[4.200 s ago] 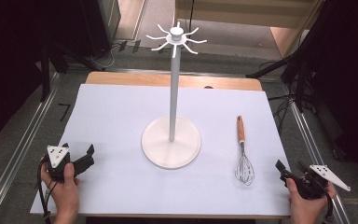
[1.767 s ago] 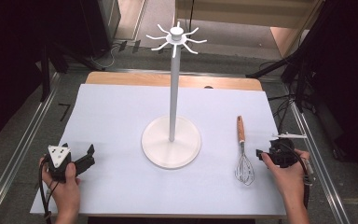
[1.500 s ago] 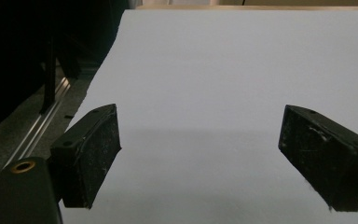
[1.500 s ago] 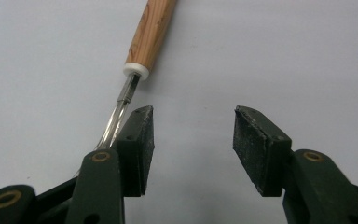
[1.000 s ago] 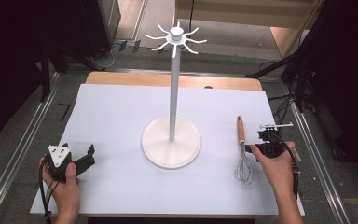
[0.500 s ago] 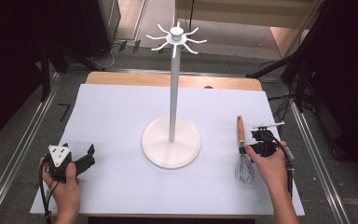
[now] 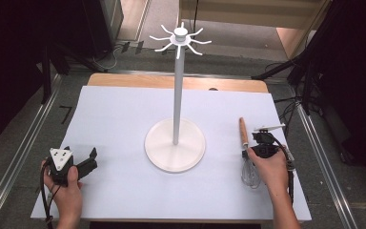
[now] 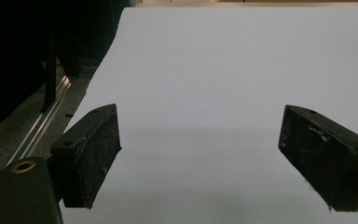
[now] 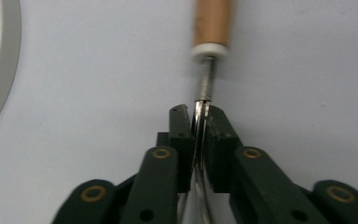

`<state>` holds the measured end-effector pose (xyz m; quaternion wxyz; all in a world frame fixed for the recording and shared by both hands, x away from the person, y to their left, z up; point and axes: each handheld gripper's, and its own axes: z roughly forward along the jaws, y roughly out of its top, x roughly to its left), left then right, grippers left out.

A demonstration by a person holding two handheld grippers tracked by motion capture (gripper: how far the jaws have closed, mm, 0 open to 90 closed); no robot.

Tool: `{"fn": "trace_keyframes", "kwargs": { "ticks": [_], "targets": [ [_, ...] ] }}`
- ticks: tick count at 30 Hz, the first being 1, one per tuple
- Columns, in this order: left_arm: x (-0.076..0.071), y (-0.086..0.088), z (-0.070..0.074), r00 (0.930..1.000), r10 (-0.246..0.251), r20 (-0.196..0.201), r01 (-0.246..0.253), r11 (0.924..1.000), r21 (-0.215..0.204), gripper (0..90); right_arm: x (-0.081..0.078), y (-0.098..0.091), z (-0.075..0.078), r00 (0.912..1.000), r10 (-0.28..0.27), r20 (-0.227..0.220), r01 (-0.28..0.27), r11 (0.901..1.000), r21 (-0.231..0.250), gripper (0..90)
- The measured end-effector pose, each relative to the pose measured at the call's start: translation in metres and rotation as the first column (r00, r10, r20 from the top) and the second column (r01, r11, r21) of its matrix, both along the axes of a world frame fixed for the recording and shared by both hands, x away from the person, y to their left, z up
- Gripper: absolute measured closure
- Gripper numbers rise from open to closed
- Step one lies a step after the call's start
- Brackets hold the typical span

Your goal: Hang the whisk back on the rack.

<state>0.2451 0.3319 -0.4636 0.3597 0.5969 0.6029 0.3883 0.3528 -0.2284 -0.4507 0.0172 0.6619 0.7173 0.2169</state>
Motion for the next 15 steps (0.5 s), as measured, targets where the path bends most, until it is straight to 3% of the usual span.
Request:
{"fn": "trace_keyframes", "kwargs": {
  "ticks": [5,8,9,10,13,15],
  "targets": [
    [0.0,0.0,0.0,1.0,0.002,-0.002,-0.002,1.0,-0.005,13.5,-0.004,0.005,0.001,0.9986,0.02,0.049,-0.018,0.9992,-0.035,87.7],
    [0.0,0.0,0.0,1.0,0.001,-0.002,-0.001,1.0,-0.003,13.5,-0.009,0.005,0.004,0.9939,0.02,0.108,-0.016,0.9994,-0.029,87.8],
    [0.0,0.0,0.0,1.0,0.002,-0.003,-0.002,1.0,-0.003,13.5,-0.012,0.005,0.005,0.9883,0.027,0.15,-0.023,0.9993,-0.028,87.8],
    [0.0,0.0,0.0,1.0,0.002,-0.003,-0.002,1.0,-0.003,13.5,-0.012,0.005,0.005,0.9883,0.027,0.15,-0.023,0.9993,-0.028,87.8],
    [0.001,0.0,0.0,1.0,0.002,-0.003,-0.002,1.0,-0.002,13.5,-0.018,0.006,0.007,0.977,0.016,0.213,-0.012,0.9997,-0.023,87.8],
    [0.001,0.0,0.0,1.0,0.001,-0.003,-0.001,1.0,-0.002,13.5,-0.022,0.006,0.009,0.9644,0.01,0.264,-0.006,0.9999,-0.016,87.8]
  ]
}}
